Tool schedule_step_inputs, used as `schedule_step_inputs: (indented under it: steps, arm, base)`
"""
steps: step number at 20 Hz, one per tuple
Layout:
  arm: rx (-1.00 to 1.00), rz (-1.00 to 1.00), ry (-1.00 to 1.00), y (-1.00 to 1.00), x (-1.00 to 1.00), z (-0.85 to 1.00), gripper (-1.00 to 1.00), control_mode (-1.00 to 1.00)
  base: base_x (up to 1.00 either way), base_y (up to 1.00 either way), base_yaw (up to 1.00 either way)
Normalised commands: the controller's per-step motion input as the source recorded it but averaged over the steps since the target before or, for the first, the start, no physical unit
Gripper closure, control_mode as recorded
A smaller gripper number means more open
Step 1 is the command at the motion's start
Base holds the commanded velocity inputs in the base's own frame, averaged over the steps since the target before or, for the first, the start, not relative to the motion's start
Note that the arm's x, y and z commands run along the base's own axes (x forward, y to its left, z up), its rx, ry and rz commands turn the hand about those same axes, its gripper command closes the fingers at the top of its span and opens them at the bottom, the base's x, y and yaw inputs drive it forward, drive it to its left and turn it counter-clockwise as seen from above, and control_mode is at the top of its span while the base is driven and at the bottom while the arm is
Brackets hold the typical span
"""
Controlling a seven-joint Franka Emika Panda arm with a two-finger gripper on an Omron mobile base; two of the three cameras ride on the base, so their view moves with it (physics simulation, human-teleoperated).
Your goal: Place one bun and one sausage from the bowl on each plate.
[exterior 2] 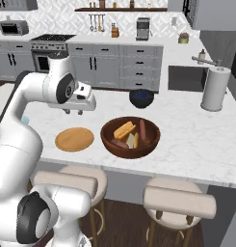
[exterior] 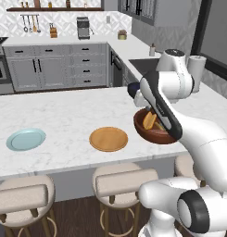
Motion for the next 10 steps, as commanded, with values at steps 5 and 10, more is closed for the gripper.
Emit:
schedule_step_inputs:
  steps: [5, 10]
  arm:
    - [0.02, 0.0, 0.01, 0.0, 0.0, -0.03, -1.0, -1.0]
    - [0.0, 0.0, 0.0, 0.0, 0.0, 0.0, -1.0, -1.0]
  base:
    - [0.0, 0.0, 0.0]
    - [0.0, 0.0, 0.0]
